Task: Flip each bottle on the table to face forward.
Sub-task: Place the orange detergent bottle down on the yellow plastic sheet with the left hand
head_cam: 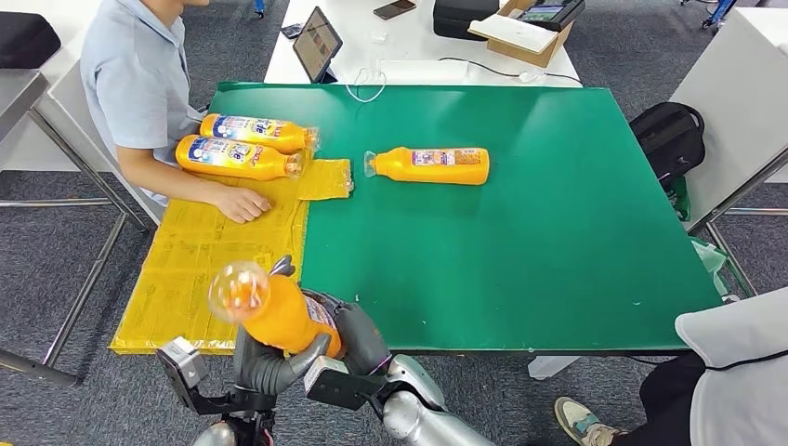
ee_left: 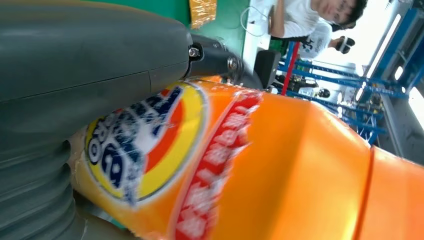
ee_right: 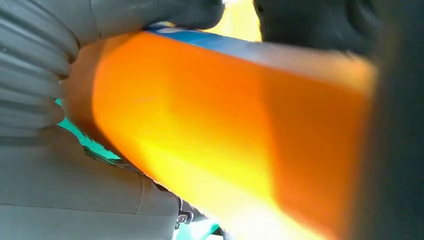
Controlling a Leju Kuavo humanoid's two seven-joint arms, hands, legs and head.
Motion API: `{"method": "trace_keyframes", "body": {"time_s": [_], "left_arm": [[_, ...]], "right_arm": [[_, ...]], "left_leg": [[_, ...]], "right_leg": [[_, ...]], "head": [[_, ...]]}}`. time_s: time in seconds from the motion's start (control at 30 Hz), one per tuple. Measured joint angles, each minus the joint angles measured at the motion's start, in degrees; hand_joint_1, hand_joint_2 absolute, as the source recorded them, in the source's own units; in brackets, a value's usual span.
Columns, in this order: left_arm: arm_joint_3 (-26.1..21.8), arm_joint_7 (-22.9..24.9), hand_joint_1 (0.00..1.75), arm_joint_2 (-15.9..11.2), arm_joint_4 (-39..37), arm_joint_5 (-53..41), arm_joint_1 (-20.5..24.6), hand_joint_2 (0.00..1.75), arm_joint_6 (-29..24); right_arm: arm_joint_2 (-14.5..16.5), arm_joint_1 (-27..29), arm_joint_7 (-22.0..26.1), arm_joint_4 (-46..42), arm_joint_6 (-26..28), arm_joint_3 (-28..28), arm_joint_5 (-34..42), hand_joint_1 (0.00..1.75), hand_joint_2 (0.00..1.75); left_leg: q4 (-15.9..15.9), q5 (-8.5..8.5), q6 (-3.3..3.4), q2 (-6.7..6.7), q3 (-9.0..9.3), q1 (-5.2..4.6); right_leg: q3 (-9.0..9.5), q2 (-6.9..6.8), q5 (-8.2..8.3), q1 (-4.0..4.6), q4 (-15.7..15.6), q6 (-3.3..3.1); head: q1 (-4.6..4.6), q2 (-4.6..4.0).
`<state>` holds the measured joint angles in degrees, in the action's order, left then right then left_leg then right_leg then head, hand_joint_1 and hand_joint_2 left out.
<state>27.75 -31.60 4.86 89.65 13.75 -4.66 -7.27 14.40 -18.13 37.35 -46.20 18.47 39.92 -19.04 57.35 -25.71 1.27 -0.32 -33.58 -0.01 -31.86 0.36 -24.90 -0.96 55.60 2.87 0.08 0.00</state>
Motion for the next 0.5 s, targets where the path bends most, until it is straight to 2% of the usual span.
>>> {"method": "trace_keyframes", "body": {"time_s": [0.13,0.3,0.5], "left_arm": [[-0.58,1.37,1.75,0.39,-0.14,2.36,0.26,1.75,-0.69],[-2.09,2.37,1.75,1.14,-0.32,2.99,1.43,1.75,-4.96],[-4.89,4.34,1.75,1.48,-0.77,4.30,3.21,1.75,-7.16]], "right_arm": [[0.04,0.25,0.40,0.94,2.38,1.13,0.60,0.00,0.00],[0.03,1.40,2.02,1.10,5.90,2.15,2.28,0.00,0.00],[-0.87,4.43,2.58,-3.59,13.57,3.02,4.34,0.00,0.00]], "left_leg": [[0.00,0.00,0.00,0.02,-0.01,0.00],[0.00,0.00,0.00,0.01,-0.03,0.00],[-0.01,0.00,0.00,0.02,-0.04,0.01]], "right_leg": [[-0.01,0.00,0.00,0.00,0.00,0.00],[-0.01,0.00,0.00,0.00,0.00,0.00],[-0.02,0.00,0.00,0.01,0.01,0.00]], "head": [[0.00,0.00],[-0.01,0.00],[0.00,0.00]]}}
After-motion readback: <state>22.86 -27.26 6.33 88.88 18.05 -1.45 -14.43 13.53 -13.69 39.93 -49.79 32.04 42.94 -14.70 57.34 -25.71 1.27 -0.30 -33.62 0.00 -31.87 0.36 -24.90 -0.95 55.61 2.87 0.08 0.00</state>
